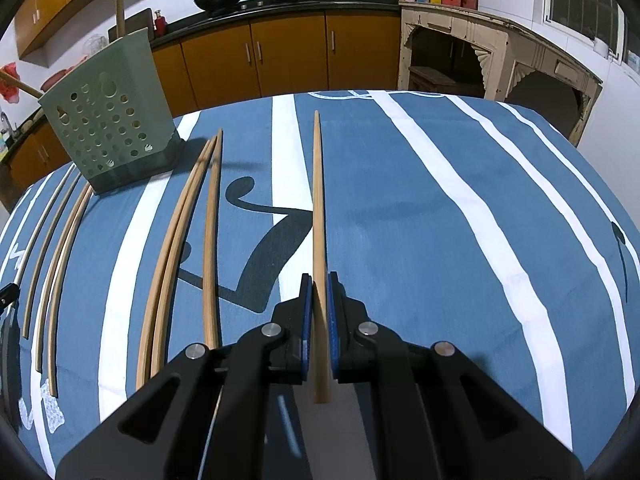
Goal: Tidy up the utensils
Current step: 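Carry the left gripper's chopstick up into the green basket while the right gripper does likewise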
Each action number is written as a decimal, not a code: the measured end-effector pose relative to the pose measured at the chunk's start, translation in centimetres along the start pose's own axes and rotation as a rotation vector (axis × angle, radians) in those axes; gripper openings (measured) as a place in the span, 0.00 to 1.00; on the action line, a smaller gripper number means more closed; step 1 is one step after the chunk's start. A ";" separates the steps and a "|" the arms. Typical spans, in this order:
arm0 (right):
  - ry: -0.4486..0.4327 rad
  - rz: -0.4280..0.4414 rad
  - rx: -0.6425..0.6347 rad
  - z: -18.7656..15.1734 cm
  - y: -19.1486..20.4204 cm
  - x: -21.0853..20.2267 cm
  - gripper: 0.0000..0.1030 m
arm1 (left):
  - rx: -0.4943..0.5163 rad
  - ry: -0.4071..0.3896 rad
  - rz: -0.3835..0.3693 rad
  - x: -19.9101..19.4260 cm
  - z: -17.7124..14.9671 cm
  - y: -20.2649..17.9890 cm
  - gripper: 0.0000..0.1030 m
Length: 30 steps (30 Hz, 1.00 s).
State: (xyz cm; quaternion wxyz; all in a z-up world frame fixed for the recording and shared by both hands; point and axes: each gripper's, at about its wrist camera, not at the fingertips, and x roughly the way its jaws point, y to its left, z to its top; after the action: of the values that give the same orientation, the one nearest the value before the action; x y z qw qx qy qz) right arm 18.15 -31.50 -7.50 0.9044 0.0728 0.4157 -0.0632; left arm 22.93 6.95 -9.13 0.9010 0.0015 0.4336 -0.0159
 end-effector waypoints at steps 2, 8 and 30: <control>-0.003 0.012 0.008 -0.1 -0.1 -0.1 0.08 | -0.002 -0.001 0.003 -0.1 0.0 0.2 0.08; -0.088 0.007 -0.034 -0.3 0.3 -2.3 0.08 | 0.024 0.002 0.008 -0.8 -0.2 0.2 0.08; -0.305 0.011 -0.016 3.7 -1.0 -8.1 0.08 | 0.005 -0.329 -0.030 -11.0 4.2 0.7 0.08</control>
State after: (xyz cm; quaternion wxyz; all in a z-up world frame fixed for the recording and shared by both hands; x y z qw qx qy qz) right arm 15.48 -32.68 0.96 0.9580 0.0573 0.2734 -0.0651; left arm 19.39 7.87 2.07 0.9594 -0.0052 0.2802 -0.0307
